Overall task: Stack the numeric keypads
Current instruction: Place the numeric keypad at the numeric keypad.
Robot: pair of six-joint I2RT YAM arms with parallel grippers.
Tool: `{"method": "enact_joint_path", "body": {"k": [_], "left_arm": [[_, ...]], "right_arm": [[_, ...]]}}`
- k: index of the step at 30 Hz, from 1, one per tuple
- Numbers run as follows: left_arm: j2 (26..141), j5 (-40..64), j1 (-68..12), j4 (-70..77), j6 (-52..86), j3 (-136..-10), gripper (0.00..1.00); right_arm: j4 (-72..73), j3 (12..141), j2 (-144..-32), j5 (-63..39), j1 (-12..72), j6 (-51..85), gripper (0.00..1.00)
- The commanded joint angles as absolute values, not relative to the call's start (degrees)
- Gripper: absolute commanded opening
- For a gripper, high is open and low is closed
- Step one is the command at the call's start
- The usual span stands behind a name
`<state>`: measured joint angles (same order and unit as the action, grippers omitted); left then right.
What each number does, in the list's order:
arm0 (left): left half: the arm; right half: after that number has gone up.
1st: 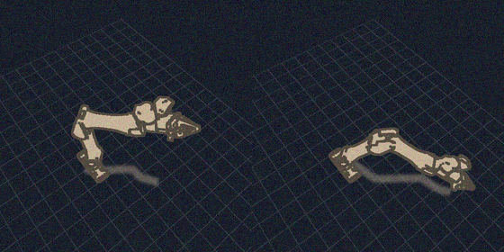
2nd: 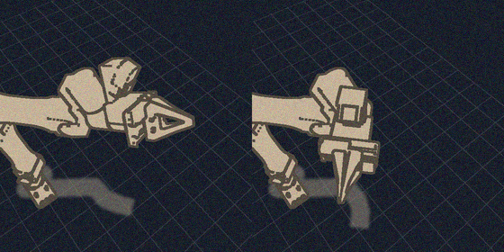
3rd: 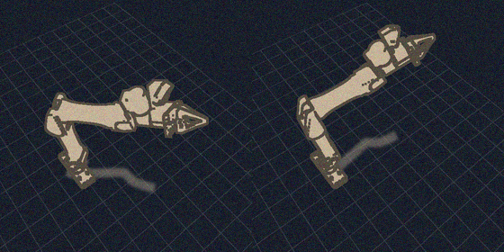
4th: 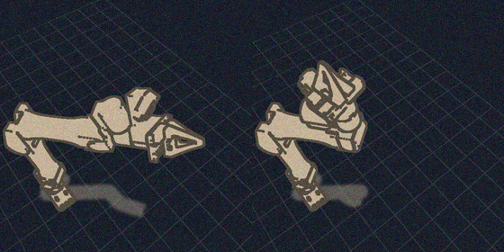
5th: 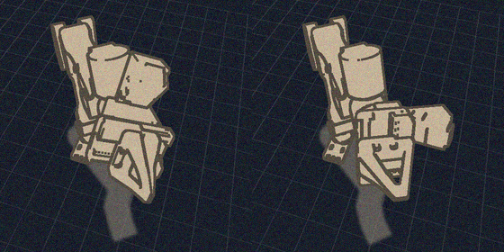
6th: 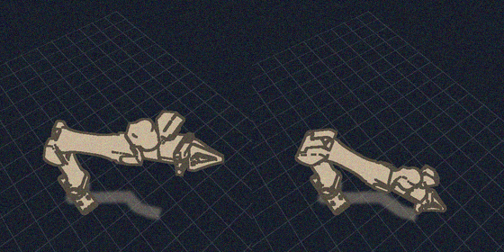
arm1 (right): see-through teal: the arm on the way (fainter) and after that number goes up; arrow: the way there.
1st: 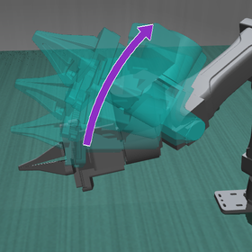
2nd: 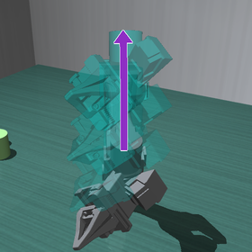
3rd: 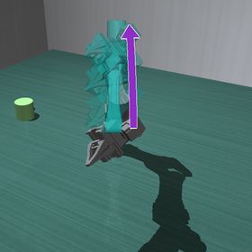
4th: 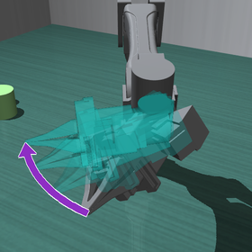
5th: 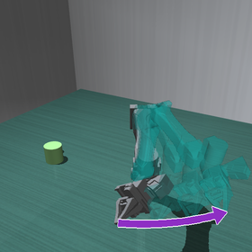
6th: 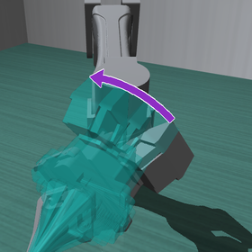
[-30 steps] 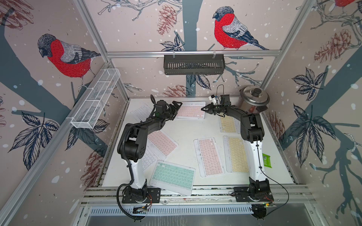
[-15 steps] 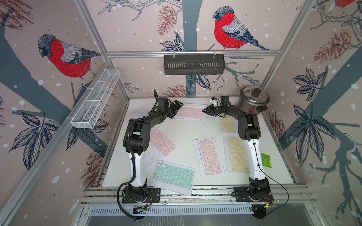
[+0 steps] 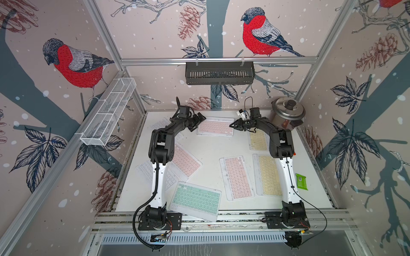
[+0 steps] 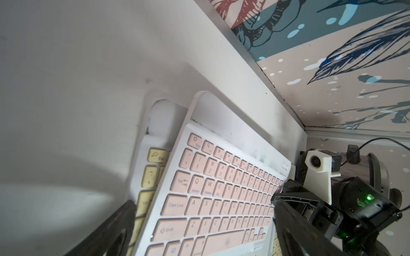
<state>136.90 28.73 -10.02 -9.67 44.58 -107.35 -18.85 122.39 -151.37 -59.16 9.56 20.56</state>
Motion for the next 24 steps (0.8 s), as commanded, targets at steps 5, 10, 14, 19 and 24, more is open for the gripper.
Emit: {"method": "enact_joint_path", "body": {"k": [5, 10, 14, 19, 24], "left_arm": [[139.23, 28.56, -9.05, -15.92, 40.55, -111.80, 0.97], [143.56, 28.09, -8.96, -21.55, 38.17, -118.53, 0.97], [143.70, 28.74, -9.04, -20.91, 38.32, -117.73, 0.97], [142.85, 29.09, -9.69, -20.01, 38.61, -115.42, 0.97], [142.75, 30.03, -10.19, -19.80, 38.85, -114.79, 0.97]], "right_arm": [[-23.16, 125.33, -152.20, -57.57, 10.71, 14.20, 0.21], [-24.45, 128.28, -153.86, -54.31, 10.85, 14.06, 0.25], [-26.41, 131.78, -155.31, -51.30, 10.90, 13.55, 0.33], [-25.68, 132.48, -155.09, -47.40, 11.07, 14.21, 0.60], [-25.26, 132.51, -154.08, -41.98, 12.11, 14.41, 0.86]]}}
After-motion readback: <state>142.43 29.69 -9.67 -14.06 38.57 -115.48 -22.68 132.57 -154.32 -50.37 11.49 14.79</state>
